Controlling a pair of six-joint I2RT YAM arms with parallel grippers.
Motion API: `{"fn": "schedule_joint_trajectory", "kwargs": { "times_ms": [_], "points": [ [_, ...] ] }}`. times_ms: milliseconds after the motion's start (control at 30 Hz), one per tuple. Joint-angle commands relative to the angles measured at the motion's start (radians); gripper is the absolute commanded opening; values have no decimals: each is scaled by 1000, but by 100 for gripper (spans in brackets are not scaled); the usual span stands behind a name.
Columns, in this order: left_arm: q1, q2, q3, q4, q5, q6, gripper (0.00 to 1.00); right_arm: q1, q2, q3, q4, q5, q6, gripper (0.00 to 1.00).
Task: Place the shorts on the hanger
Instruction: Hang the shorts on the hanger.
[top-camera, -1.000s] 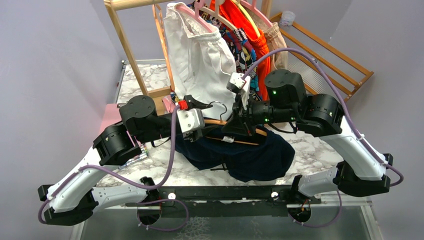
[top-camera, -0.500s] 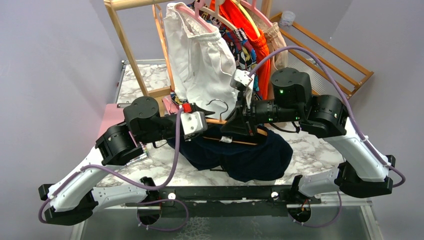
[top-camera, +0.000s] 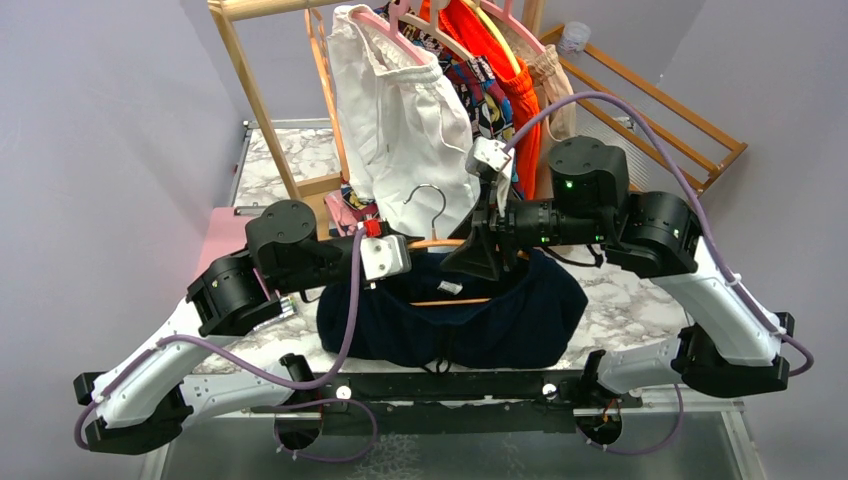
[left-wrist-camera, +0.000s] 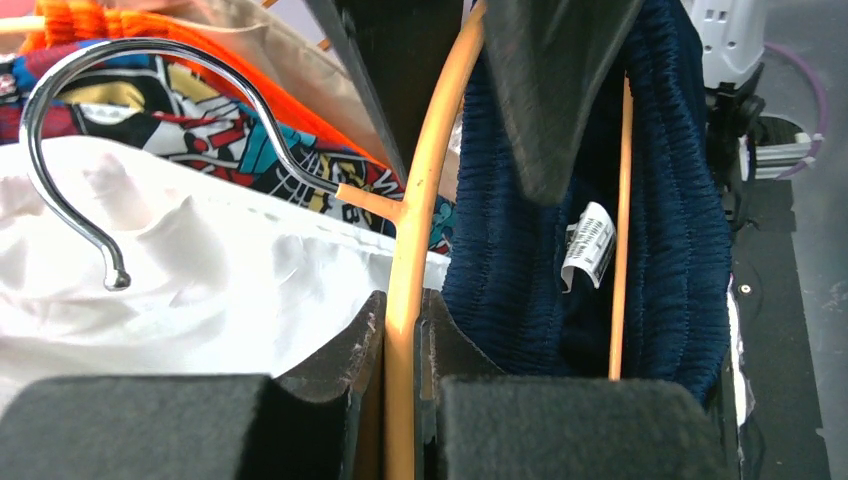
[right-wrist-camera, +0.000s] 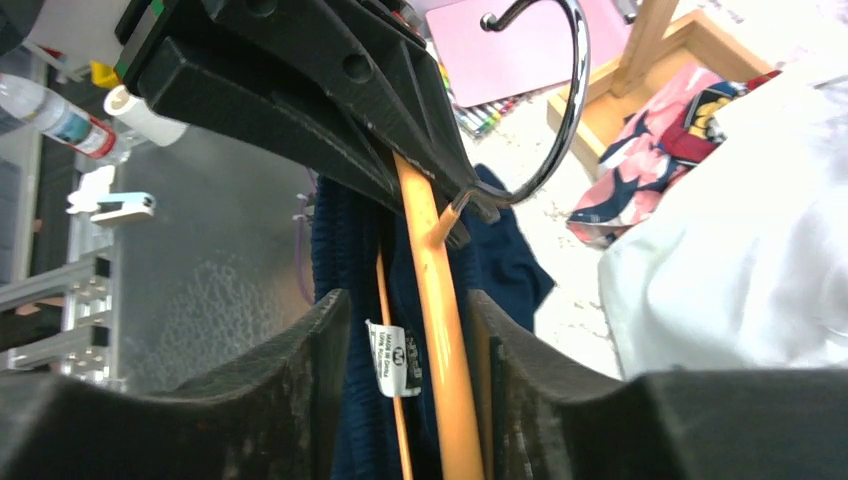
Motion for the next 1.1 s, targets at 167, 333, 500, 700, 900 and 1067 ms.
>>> {"fn": "schedule_joint_trajectory", "kwargs": {
  "times_ms": [167,333,500,700,900,1067],
  "points": [
    [8,-86,-16,115,-38,-45,0,5,-75,11,-30,137,-41,53],
    [8,-98,-16,118,-23,-46,0,5,-57,13,-52,129,-57,50],
    [8,-105,-12,132,-31,-46,0,6,-36,38,-61,81,-56,34],
    [8,-104,-12,166,-66,-38,0,6,-16,53,-64,53,-41,1],
    [8,-115,-17,222,-225,-57,61,6,-32,95,7,141,-5,1],
    [8,-154,-2,245,-357,-166,79,6,-50,74,69,297,0,1]
  ]
}}
